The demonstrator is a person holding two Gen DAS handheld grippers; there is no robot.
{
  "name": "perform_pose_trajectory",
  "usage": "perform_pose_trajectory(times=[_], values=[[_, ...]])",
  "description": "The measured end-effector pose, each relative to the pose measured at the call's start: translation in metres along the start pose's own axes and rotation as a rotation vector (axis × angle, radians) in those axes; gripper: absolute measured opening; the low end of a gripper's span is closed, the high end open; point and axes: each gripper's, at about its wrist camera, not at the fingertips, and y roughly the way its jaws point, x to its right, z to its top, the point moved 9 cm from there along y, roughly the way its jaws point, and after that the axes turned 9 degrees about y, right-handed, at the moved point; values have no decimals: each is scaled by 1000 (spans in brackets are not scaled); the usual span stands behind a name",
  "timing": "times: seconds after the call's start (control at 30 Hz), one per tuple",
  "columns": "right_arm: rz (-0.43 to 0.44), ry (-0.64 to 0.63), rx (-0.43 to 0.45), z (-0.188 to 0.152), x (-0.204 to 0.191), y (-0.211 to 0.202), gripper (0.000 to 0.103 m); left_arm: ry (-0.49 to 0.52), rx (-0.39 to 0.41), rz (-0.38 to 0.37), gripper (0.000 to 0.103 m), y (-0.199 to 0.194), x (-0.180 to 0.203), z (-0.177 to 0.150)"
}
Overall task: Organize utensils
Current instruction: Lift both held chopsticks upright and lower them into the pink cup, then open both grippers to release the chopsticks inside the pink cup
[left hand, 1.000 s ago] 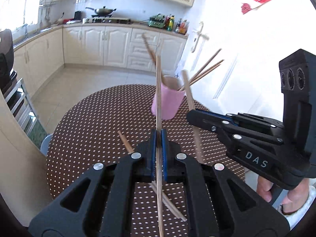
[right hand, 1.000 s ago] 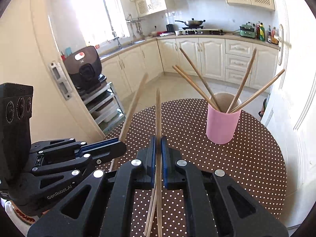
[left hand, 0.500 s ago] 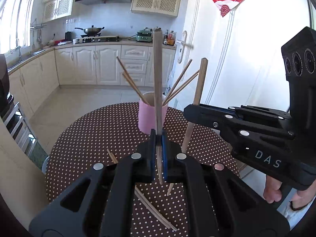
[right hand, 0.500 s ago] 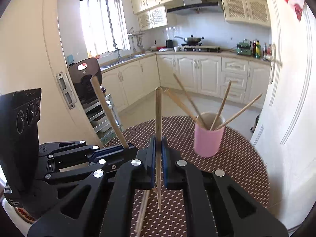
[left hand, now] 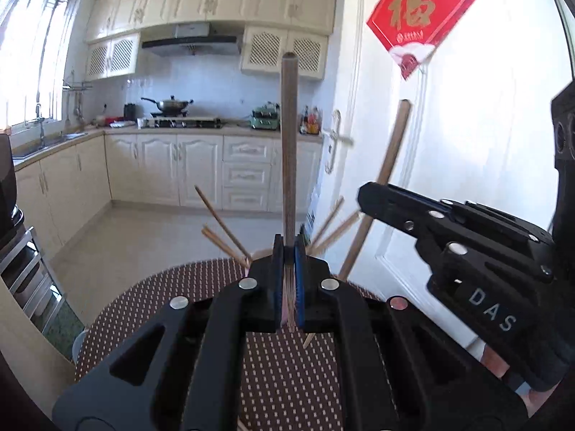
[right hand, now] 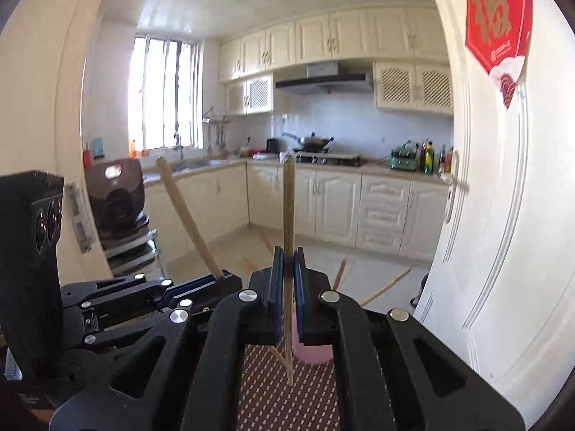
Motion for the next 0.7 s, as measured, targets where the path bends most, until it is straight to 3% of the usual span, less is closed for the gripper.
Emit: perform_pose_trajectory(times=[0.33,0.7], values=[[-92,50,166,29,41,15,4,-74,107,82,6,29,-31,28],[-69,106,239,31,56,31,4,-24,49,74,6,76,-26,-1]])
